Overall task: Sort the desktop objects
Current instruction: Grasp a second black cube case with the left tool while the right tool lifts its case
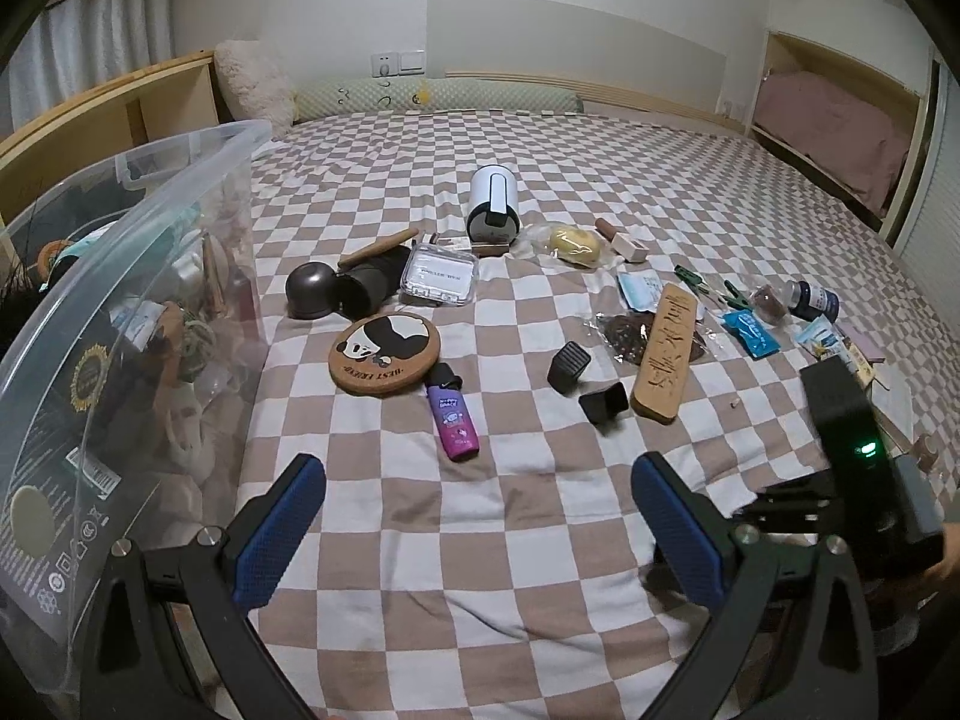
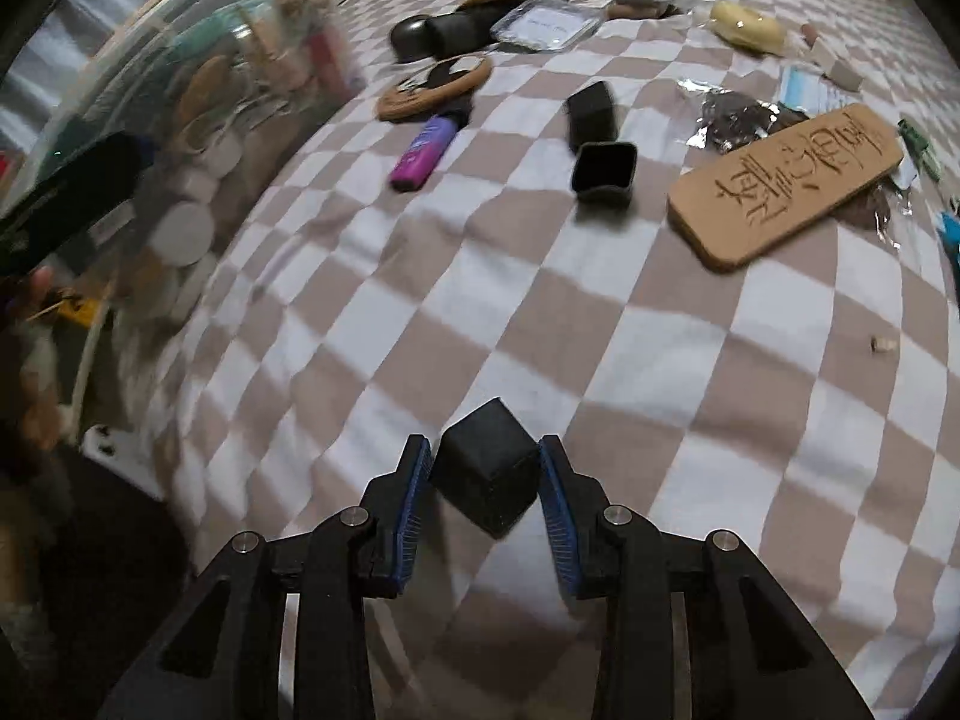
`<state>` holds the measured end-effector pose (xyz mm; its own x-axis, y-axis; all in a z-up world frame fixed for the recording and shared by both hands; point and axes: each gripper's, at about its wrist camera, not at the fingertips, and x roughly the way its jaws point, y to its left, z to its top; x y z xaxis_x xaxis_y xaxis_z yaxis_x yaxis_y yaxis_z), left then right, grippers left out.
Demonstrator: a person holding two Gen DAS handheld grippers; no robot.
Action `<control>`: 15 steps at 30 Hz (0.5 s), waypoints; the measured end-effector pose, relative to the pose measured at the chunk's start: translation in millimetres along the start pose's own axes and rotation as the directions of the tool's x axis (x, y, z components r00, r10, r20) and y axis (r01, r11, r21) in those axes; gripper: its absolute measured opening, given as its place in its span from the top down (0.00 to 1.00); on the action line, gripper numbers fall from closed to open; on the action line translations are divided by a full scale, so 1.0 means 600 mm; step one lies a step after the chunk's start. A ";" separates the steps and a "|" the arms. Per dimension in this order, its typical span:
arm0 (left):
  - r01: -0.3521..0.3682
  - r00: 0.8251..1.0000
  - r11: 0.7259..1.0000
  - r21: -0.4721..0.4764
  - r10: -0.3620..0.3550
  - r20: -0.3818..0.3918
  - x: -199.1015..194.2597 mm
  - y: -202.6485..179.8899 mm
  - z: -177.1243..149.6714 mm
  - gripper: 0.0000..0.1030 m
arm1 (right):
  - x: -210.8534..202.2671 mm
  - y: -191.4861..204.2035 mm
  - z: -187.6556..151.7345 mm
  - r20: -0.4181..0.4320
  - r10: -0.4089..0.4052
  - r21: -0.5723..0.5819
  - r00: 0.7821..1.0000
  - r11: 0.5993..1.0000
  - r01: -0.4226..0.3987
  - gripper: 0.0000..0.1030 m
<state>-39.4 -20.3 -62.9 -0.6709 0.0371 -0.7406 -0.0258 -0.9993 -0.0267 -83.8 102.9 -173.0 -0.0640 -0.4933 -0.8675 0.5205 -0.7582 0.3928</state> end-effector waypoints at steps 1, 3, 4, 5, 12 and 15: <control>-0.001 1.000 1.000 0.001 0.001 0.000 0.000 0.000 -0.001 0.01 | -0.007 -0.002 0.004 0.006 0.013 0.011 1.000 1.000 -0.013 0.58; -0.003 1.000 1.000 0.003 0.003 0.000 -0.001 0.000 -0.001 0.01 | -0.028 -0.006 0.016 0.049 -0.012 0.031 0.999 0.999 0.010 0.14; -0.003 1.000 1.000 0.001 0.003 0.002 -0.002 0.000 0.000 0.01 | -0.045 -0.009 0.027 0.096 -0.036 0.034 0.995 0.999 0.033 0.13; -0.003 1.000 1.000 -0.001 0.003 0.004 -0.003 0.001 0.001 0.01 | -0.056 -0.010 0.041 0.127 -0.050 0.035 0.991 0.998 0.046 0.13; 0.002 1.000 1.000 0.005 -0.002 -0.008 0.006 0.000 -0.002 0.01 | -0.062 -0.043 0.149 0.238 -0.120 0.111 0.964 0.989 0.096 0.57; -0.007 1.000 1.000 0.025 0.007 -0.013 0.010 -0.003 -0.004 0.01 | -0.025 -0.051 0.176 0.216 -0.123 0.132 0.969 0.987 0.096 0.63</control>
<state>-41.2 -18.5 -68.9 -0.6611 0.0302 -0.7497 -0.0397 -0.9992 -0.0052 -188.9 88.6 -139.6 -0.3097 -0.4765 -0.8228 0.3945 -0.8517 0.3448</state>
